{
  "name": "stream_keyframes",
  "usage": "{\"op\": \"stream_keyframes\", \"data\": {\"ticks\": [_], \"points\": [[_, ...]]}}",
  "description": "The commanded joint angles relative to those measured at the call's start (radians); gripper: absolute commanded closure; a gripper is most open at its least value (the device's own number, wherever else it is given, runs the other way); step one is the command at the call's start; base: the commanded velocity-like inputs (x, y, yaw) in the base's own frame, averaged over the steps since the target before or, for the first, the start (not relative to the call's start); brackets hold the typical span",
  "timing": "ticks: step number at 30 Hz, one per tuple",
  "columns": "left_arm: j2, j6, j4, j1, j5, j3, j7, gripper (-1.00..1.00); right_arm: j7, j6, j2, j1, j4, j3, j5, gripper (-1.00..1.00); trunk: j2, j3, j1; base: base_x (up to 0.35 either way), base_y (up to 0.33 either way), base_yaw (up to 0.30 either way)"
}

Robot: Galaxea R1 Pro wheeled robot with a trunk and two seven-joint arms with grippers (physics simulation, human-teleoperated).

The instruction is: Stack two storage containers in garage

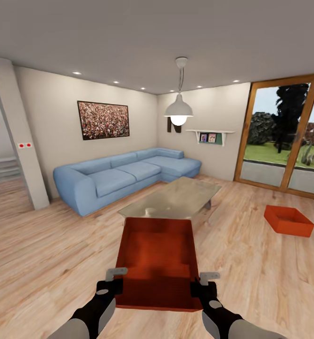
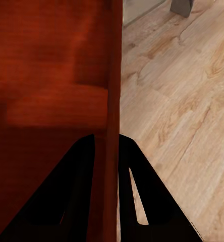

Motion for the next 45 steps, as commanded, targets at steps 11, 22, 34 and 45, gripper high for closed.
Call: {"op": "stream_keyframes", "data": {"ticks": [11,22,34,45], "points": [[0.003,0.001,0.001,-0.001,-0.012,0.027,0.011,1.0,-0.006,-0.008,-0.003,-0.001,0.0,-0.033,-0.02,1.0,-0.001,-0.001,0.0,-0.334,0.0,0.3],[0.003,0.001,0.001,-0.001,-0.012,0.027,0.011,1.0,-0.006,-0.008,-0.003,-0.001,0.0,-0.033,-0.02,1.0,-0.001,-0.001,0.0,-0.334,0.0,0.3],[0.003,0.001,0.001,-0.001,-0.012,0.027,0.011,1.0,-0.006,-0.008,-0.003,-0.001,0.0,-0.033,-0.02,1.0,-0.001,-0.001,0.0,-0.334,0.0,0.3],[0.003,0.001,0.001,-0.001,-0.012,0.027,0.011,1.0,-0.006,-0.008,-0.003,-0.001,0.0,-0.033,-0.02,1.0,-0.001,-0.001,0.0,-0.332,0.0,0.3]]}}
